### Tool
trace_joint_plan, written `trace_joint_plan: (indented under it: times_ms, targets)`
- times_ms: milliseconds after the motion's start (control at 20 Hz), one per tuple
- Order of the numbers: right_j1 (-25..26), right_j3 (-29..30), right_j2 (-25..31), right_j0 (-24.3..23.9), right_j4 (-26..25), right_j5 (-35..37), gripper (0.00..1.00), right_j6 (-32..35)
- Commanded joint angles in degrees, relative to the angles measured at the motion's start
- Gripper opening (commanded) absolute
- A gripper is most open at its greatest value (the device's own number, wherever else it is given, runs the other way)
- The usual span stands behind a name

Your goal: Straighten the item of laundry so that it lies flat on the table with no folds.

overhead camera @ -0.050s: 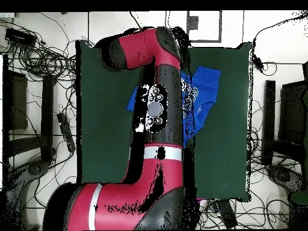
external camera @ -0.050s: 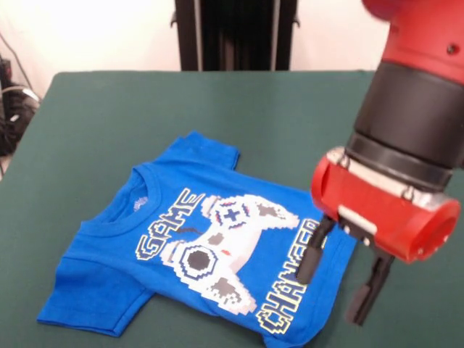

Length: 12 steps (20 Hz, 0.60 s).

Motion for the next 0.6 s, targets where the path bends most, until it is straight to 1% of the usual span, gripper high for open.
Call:
trace_joint_plan:
  times_ms: [50,350,500,600]
  targets:
    - [0.44,11.15,2.92,-0.42,1.73,17.08,1.00,-16.12]
    - [2.73,10.63,4.64,-1.78,2.40,24.01,1.00,-17.55]
    - [3.61,10.27,5.34,-2.30,1.81,23.16,1.00,-17.38]
    - [4.24,10.40,5.50,-2.37,1.17,20.82,1.00,-16.28]
